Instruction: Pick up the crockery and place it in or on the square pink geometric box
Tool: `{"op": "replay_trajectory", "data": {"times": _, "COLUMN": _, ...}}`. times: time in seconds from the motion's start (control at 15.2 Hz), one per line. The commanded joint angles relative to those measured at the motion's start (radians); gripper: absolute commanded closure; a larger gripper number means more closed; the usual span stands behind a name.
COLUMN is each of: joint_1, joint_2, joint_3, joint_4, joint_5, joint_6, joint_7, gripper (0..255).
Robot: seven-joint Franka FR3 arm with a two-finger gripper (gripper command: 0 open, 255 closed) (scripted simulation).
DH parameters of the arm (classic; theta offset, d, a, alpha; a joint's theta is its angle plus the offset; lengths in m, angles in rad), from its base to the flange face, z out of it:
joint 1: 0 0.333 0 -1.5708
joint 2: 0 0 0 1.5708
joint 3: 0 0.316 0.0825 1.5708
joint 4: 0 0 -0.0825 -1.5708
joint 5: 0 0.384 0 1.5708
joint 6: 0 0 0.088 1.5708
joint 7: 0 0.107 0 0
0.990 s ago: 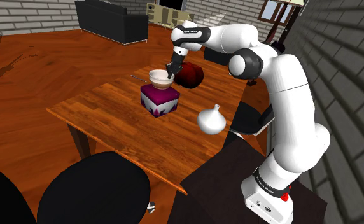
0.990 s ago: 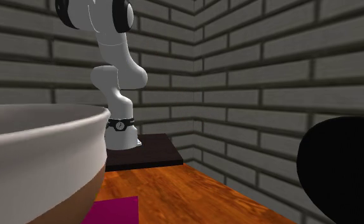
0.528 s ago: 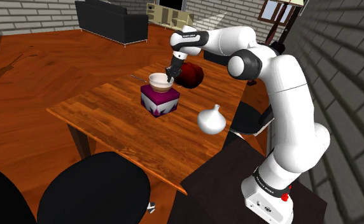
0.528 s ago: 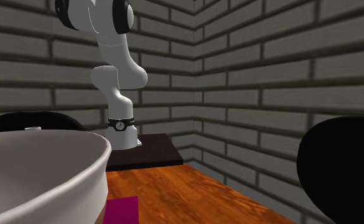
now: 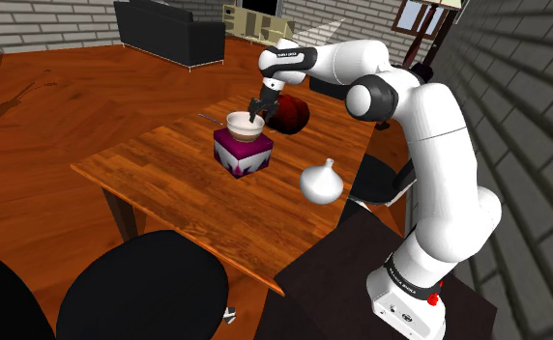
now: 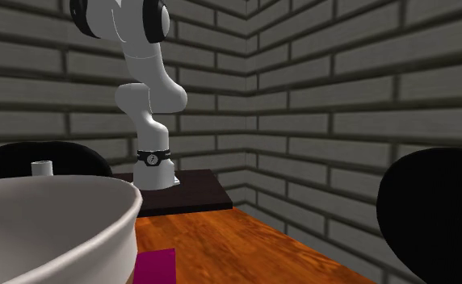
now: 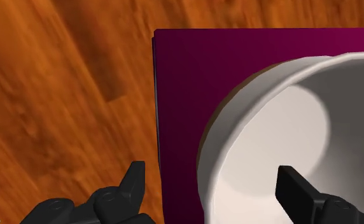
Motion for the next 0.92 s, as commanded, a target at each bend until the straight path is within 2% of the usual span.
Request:
{"op": "replay_trajectory", "data": {"times": 0.0, "joint_1": 0.0, "joint_2": 0.0, "joint_3": 0.0, "joint_4": 0.0, "joint_5": 0.0, "joint_6": 0.0, "joint_7": 0.0, "gripper": 0}}
{"op": "replay_trajectory", "data": {"times": 0.07, "joint_1": 0.0, "joint_2": 0.0, "joint_3": 0.0, "joint_4": 0.0, "joint_5": 0.0, "joint_6": 0.0, "joint_7": 0.0, "gripper": 0}}
{"op": "replay_trajectory", "data": {"times": 0.33, "joint_1": -0.014, "joint_2": -0.042, "joint_3": -0.007, "joint_4": 0.053, "joint_5": -0.009, "joint_6": -0.096, "joint_7": 0.008, "gripper": 0}}
{"op": "replay_trajectory", "data": {"times": 0.86, "joint_1": -0.014, "joint_2": -0.042, "joint_3": -0.007, "joint_4": 0.053, "joint_5": -0.009, "joint_6": -0.095, "joint_7": 0.008, "gripper": 0}}
